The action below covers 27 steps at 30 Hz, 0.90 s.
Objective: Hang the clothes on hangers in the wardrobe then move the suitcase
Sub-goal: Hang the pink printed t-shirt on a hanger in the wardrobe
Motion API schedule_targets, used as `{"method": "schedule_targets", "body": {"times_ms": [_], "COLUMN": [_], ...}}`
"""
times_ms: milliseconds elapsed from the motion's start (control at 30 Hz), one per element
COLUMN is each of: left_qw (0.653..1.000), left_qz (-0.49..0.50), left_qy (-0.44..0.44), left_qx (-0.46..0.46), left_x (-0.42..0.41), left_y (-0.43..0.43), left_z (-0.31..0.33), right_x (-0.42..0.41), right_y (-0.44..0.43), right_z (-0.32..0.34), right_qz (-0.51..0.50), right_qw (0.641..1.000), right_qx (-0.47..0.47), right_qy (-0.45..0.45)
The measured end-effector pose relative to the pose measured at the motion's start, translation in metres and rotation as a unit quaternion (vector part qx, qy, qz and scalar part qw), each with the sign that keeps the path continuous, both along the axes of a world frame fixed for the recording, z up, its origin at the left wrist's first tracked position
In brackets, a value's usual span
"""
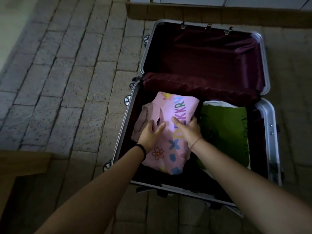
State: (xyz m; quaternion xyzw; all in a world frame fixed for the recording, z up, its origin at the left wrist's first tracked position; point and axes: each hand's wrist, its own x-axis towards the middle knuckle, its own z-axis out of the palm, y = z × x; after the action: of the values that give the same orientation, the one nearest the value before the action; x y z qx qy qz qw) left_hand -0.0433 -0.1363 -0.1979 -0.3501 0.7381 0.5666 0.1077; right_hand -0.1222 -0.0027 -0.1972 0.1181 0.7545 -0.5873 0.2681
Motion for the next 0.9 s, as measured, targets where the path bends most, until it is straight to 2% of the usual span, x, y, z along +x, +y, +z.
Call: {"method": "schedule_targets", "body": {"times_ms": [167,233,300,367,467,500,733,800,900], "left_qw": [0.998,0.996,0.998,0.998,0.987,0.985,0.986,0.984,0.983], "left_qz": [-0.001,0.015,0.021,0.037,0.031,0.022,-0.040,-0.057,-0.066], "left_qy": [0.062,0.080,0.060,0.038,0.096,0.111,0.156,0.163,0.170], "left_qx": [0.030,0.023,-0.004,0.016,0.124,0.129,-0.038,-0.046,-0.006], "left_x": [-0.001,-0.002,0.002,0.007,0.008,0.006,-0.009,-0.012,-0.012], "left_y": [0.004,0.003,0.003,0.005,0.009,0.011,0.024,0.025,0.025], "left_z": [0.024,0.038,0.064,0.108,0.189,0.218,0.429,0.486,0.569], "right_x": [-0.004,-0.004,-0.002,0.000,0.007,0.011,0.028,0.032,0.041], "right_y": [-0.004,-0.001,0.003,0.007,0.009,0.009,0.016,0.020,0.032], "right_z": [0.009,0.031,0.068,0.117,0.201,0.230,0.424,0.475,0.553], "right_qz": [-0.028,-0.038,-0.055,-0.057,-0.055,-0.054,-0.040,-0.036,-0.034], "right_qw": [0.996,0.994,0.989,0.986,0.984,0.983,0.974,0.973,0.968], "right_qx": [-0.058,-0.073,-0.109,-0.130,-0.156,-0.162,-0.219,-0.229,-0.246], "right_qy": [-0.056,-0.072,-0.084,-0.089,-0.070,-0.066,-0.029,-0.018,-0.029]}}
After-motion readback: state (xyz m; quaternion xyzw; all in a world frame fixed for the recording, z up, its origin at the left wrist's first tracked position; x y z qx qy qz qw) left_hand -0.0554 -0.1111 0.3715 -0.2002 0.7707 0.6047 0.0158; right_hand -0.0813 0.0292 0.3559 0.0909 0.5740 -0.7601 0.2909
